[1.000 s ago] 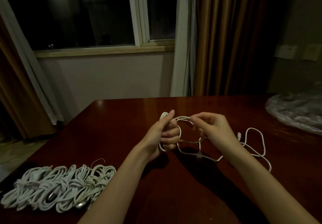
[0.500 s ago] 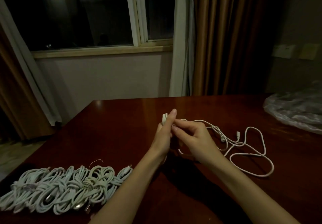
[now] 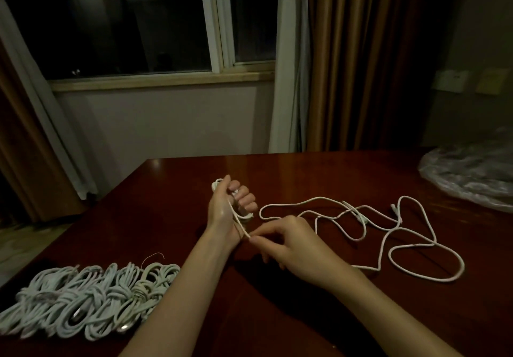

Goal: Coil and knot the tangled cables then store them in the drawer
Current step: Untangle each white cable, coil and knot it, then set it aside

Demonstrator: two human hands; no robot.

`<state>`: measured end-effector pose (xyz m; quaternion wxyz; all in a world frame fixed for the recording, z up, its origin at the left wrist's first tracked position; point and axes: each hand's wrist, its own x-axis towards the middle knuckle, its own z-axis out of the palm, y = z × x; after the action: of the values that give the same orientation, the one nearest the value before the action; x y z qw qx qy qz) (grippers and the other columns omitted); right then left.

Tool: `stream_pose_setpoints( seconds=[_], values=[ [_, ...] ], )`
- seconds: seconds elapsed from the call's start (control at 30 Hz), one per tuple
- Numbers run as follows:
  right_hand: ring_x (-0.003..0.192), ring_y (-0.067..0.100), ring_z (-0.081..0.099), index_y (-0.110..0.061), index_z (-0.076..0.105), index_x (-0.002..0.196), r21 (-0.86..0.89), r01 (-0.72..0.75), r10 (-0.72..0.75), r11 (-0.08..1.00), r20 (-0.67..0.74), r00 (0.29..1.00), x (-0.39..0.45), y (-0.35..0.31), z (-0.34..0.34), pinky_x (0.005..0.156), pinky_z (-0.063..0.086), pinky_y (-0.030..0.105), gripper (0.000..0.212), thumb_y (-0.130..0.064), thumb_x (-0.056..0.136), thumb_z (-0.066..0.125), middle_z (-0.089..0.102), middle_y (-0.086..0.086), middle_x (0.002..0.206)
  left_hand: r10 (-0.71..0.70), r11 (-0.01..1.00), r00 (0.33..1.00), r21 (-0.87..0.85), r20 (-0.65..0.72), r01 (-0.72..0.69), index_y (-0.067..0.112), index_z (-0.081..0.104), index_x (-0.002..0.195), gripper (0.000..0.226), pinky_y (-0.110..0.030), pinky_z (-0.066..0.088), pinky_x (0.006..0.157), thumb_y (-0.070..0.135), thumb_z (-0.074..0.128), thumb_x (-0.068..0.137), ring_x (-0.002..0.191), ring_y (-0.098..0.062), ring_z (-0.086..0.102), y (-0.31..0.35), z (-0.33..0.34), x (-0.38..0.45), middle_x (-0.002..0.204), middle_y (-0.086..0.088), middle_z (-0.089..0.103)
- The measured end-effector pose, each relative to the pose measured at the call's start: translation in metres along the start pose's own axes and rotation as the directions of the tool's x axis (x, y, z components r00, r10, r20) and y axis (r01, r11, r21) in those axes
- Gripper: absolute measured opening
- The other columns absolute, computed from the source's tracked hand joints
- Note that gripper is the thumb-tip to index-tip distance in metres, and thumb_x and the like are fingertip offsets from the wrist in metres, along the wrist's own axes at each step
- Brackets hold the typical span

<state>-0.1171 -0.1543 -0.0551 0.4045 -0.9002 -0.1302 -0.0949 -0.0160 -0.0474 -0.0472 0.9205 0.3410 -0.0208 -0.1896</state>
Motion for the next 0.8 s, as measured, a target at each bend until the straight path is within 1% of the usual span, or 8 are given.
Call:
stream_pose_setpoints(
  seconds=[0.07,0.2,0.3,0.43,0.6,0.67,0.73,0.8],
  values=[
    [0.062,0.005,0.06,-0.019,0.075,0.093,-0.043,-0.034,0.031,0.999,-0.06,0.998,0.002,0.004,-0.003,0.057,0.042,0.016,0.019,-0.032,0.093,0.061,0.064,-0.008,0.065,-0.048,0.999,0.998,0.008,0.051,0.048,0.017,0.035,0.06,0.048,-0.014,0.021,0.03,0.035,0.036,0.104,0.031,-0.003,0.024,0.002,-0.005,0.0,0.043,0.007,0.026],
    [0.051,0.004,0.05,-0.017,0.072,0.07,-0.027,-0.095,0.089,0.995,-0.165,0.982,0.002,0.009,-0.013,0.051,0.038,0.017,0.027,-0.04,0.083,0.071,0.06,0.001,0.057,-0.161,0.984,0.975,0.105,0.156,0.145,0.017,0.035,0.057,0.052,-0.014,0.017,0.026,0.044,0.037,0.102,0.027,-0.002,0.022,0.003,-0.005,0.0,0.038,0.008,0.025],
    [0.049,0.0,0.05,-0.017,0.071,0.068,-0.009,-0.119,0.116,0.993,-0.18,0.977,0.002,0.007,-0.019,0.049,0.037,0.013,0.024,-0.038,0.079,0.076,0.055,-0.009,0.049,-0.263,0.955,0.94,0.201,0.22,0.22,0.018,0.036,0.056,0.05,-0.013,0.017,0.027,0.046,0.041,0.097,0.026,-0.001,0.022,0.003,-0.004,-0.003,0.037,0.008,0.025],
    [0.048,-0.004,0.051,-0.016,0.072,0.07,-0.022,-0.128,0.122,0.992,-0.181,0.976,0.0,0.008,-0.025,0.048,0.036,0.01,0.017,-0.029,0.078,0.079,0.052,-0.02,0.044,-0.35,0.899,0.893,0.369,0.283,0.235,0.018,0.039,0.06,0.044,-0.013,0.025,0.031,0.047,0.047,0.092,0.031,-0.002,0.025,-0.003,-0.006,-0.006,0.041,0.008,0.027],
    [0.049,-0.003,0.053,-0.016,0.072,0.071,-0.111,-0.118,0.09,0.987,-0.226,0.97,-0.001,0.012,-0.028,0.047,0.038,0.012,0.014,-0.026,0.078,0.079,0.053,-0.011,0.049,-0.27,0.885,0.938,0.438,0.217,0.154,0.019,0.038,0.058,0.041,-0.021,0.043,0.049,0.05,0.054,0.081,0.047,-0.01,0.042,-0.012,0.0,-0.008,0.046,0.005,0.031],
    [0.056,-0.002,0.058,-0.018,0.072,0.073,-0.138,-0.114,0.081,0.984,-0.223,0.971,0.0,0.013,-0.028,0.052,0.046,0.016,0.012,-0.026,0.078,0.079,0.062,-0.008,0.06,-0.262,0.82,0.939,0.564,0.223,0.095,0.019,0.039,0.059,0.043,-0.024,0.045,0.054,0.051,0.051,0.085,0.053,-0.011,0.052,-0.013,0.002,-0.01,0.053,0.002,0.043],
    [0.065,-0.001,0.063,-0.024,0.07,0.071,-0.175,-0.111,0.075,0.978,-0.204,0.976,0.001,0.016,-0.026,0.062,0.053,0.021,0.011,-0.026,0.077,0.079,0.068,-0.007,0.07,-0.295,0.711,0.929,0.701,0.225,0.056,0.016,0.043,0.066,0.042,-0.023,0.045,0.054,0.047,0.047,0.094,0.054,-0.01,0.056,-0.014,0.005,-0.015,0.062,0.0,0.054],
    [0.066,-0.001,0.063,-0.029,0.065,0.069,-0.216,-0.113,0.075,0.97,-0.176,0.982,0.0,0.016,-0.025,0.061,0.054,0.021,0.015,-0.027,0.078,0.078,0.068,-0.009,0.069,-0.327,0.603,0.917,0.798,0.229,0.016,0.009,0.052,0.077,0.039,-0.022,0.047,0.05,0.043,0.046,0.097,0.052,-0.01,0.056,-0.017,0.008,-0.02,0.064,-0.001,0.057]
  ],
)
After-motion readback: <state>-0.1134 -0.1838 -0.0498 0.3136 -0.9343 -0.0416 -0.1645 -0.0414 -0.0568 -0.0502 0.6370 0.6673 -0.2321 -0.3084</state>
